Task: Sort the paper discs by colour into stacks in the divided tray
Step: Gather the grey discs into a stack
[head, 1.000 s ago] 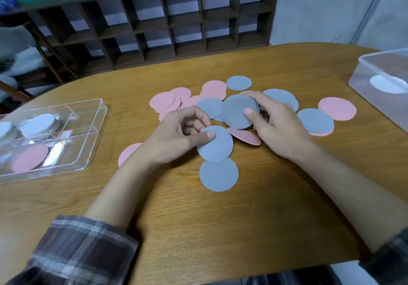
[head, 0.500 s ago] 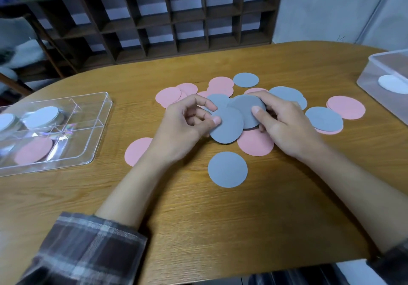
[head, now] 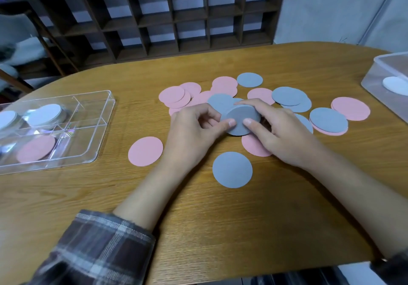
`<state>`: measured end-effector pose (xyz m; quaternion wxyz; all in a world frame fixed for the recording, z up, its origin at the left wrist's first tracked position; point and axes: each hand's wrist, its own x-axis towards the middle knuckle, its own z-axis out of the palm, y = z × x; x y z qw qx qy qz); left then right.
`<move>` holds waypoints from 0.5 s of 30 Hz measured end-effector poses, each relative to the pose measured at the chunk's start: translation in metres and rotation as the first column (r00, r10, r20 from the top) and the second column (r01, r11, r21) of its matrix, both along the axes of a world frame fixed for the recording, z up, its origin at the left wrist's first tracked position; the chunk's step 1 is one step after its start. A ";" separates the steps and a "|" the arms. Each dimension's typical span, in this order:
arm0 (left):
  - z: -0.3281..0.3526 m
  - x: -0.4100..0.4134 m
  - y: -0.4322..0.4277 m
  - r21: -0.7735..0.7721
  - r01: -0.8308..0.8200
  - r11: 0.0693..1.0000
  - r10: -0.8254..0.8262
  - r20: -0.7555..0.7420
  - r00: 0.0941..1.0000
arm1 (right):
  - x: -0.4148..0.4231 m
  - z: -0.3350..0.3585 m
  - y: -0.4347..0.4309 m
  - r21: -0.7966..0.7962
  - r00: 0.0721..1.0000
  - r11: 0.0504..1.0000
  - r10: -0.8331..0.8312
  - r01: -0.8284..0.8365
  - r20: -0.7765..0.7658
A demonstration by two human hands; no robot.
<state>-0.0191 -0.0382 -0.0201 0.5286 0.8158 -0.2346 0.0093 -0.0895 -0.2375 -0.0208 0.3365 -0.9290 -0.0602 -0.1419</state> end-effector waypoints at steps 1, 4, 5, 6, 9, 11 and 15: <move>0.000 0.000 0.000 0.048 0.018 0.999 -0.019 0.014 1.000 | 0.000 0.000 0.000 -0.026 1.000 1.000 -0.012 0.013 0.007; 0.000 0.001 0.002 0.216 0.100 0.971 -0.103 0.004 0.995 | 0.000 0.002 -0.005 0.002 0.996 0.997 -0.079 0.079 0.037; 0.002 0.000 0.004 0.275 0.135 0.952 -0.137 -0.012 0.990 | 0.000 0.003 -0.008 0.018 0.994 0.995 -0.102 0.102 0.045; 0.005 0.000 0.006 0.330 0.185 0.926 -0.187 -0.028 0.982 | 0.000 0.003 -0.010 0.031 0.991 0.992 -0.122 0.121 0.050; 0.012 -0.001 0.016 0.428 0.358 0.830 -0.374 -0.050 0.926 | 0.001 0.004 -0.012 0.044 0.988 0.988 -0.150 0.148 0.044; 0.013 -0.001 0.021 0.419 0.407 0.812 -0.422 -0.061 0.905 | 0.001 0.004 -0.011 0.037 0.989 0.989 -0.145 0.144 0.040; 0.010 0.001 0.021 0.374 0.422 0.826 -0.419 -0.096 0.903 | 0.000 0.004 -0.010 0.011 0.992 0.992 -0.122 0.122 0.030</move>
